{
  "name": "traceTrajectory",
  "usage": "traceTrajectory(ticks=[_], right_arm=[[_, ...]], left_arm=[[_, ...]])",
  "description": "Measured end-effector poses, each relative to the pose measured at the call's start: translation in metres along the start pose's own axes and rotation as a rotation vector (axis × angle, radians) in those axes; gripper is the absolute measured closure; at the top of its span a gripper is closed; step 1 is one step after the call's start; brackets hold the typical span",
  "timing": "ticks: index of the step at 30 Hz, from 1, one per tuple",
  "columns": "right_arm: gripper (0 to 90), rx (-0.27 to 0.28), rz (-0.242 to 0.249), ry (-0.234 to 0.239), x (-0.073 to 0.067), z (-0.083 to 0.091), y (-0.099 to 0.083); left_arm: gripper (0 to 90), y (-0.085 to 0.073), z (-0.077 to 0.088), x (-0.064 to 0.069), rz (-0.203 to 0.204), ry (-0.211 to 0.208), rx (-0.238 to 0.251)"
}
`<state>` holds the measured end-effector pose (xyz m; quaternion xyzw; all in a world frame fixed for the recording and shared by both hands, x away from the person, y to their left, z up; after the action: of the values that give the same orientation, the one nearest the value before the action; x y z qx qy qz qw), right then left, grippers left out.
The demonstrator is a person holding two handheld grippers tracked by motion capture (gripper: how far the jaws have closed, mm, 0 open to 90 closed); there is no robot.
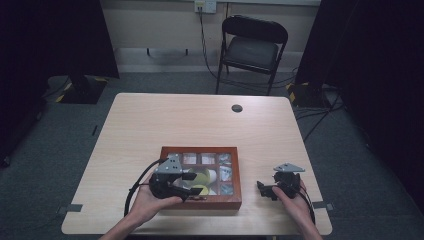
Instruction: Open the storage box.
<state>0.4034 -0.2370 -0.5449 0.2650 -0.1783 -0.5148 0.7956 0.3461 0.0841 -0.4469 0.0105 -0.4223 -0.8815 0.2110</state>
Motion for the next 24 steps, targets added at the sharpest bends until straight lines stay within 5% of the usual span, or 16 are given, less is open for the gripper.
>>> traceTrajectory(ticks=[9, 16, 24], right_arm=[[0.0, 0.001, 0.001, 0.0, 0.0, 0.0, 0.0], [0.0, 0.001, 0.001, 0.0, 0.0, 0.0, 0.0], [0.0, 0.001, 0.001, 0.0, 0.0, 0.0, 0.0]], left_arm=[[67.9, -0.014, -0.005, 0.004, -0.017, -0.041, -0.027], [72.6, -0.02, -0.014, 0.005, -0.005, -0.071, -0.068], [74.7, -0.021, -0.022, 0.009, -0.031, -0.037, -0.097]])
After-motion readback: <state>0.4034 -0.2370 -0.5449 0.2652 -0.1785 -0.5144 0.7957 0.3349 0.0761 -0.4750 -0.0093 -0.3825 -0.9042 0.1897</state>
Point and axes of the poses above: each handheld gripper's, and its own axes: z roughly backward along the jaws, y roughly out of its top, x roughly to its right, the point moved 6 cm from there along -z, roughly forward along the jaws, and after that the axes turned 7 degrees about -x, right-handed, at the moved point
